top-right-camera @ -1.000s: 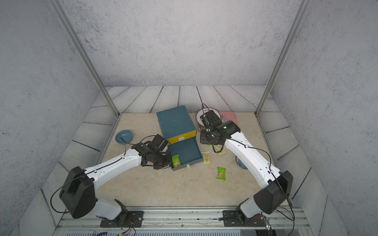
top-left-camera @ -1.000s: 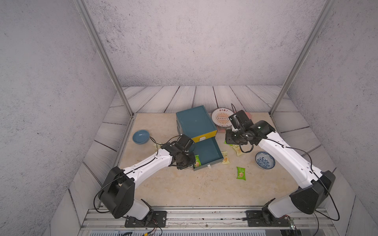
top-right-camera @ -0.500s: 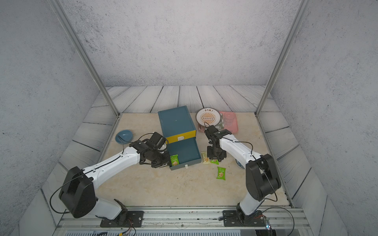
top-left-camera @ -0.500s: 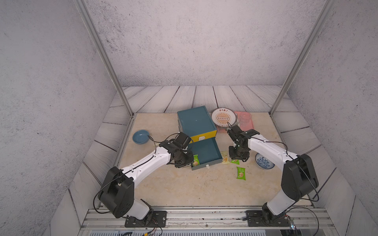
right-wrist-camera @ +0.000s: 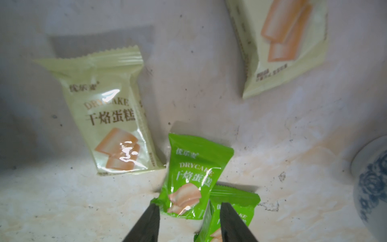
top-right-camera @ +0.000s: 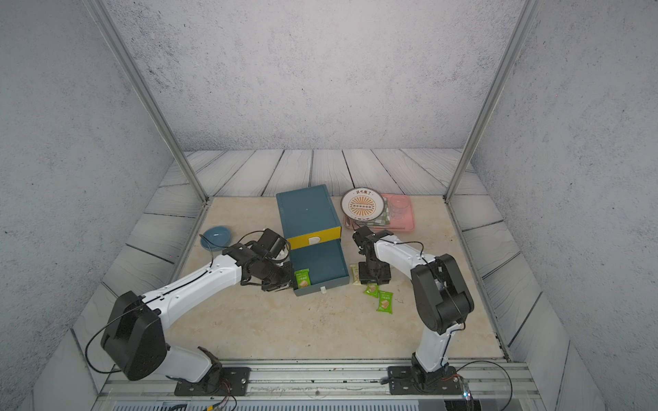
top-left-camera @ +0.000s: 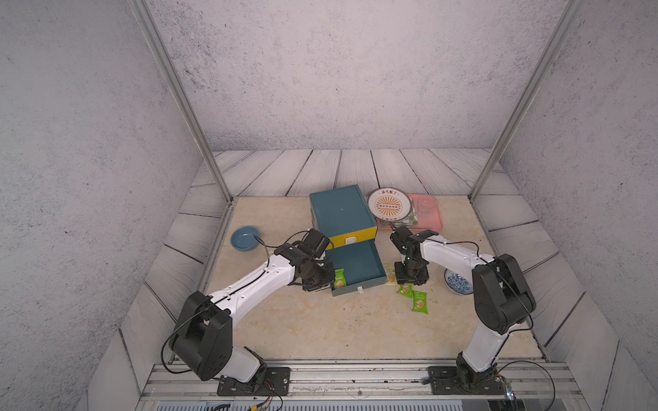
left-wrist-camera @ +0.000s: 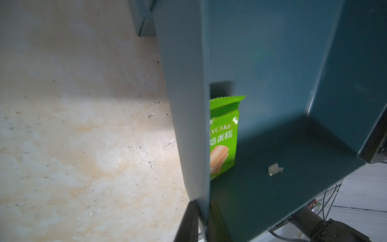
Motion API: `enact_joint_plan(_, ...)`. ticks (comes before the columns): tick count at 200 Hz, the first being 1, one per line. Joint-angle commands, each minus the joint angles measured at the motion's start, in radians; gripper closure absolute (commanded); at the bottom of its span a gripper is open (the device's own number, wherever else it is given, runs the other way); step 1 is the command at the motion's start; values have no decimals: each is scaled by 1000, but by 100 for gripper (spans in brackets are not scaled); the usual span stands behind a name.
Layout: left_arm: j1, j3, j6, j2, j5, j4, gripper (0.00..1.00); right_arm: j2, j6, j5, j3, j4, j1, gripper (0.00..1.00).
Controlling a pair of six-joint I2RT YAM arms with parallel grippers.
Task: Take the cookies out of the drawer
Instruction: Place the cookie at the center of the board.
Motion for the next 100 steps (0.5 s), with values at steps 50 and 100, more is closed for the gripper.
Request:
enact_joint_plan(50,63,3,109,-7,32,-96,88,-166,-10,-135,149,-56,25,44)
enact_joint_plan(100,102,34,173,-29,75,-154,88,-157,22,-206,294,-111,130,45)
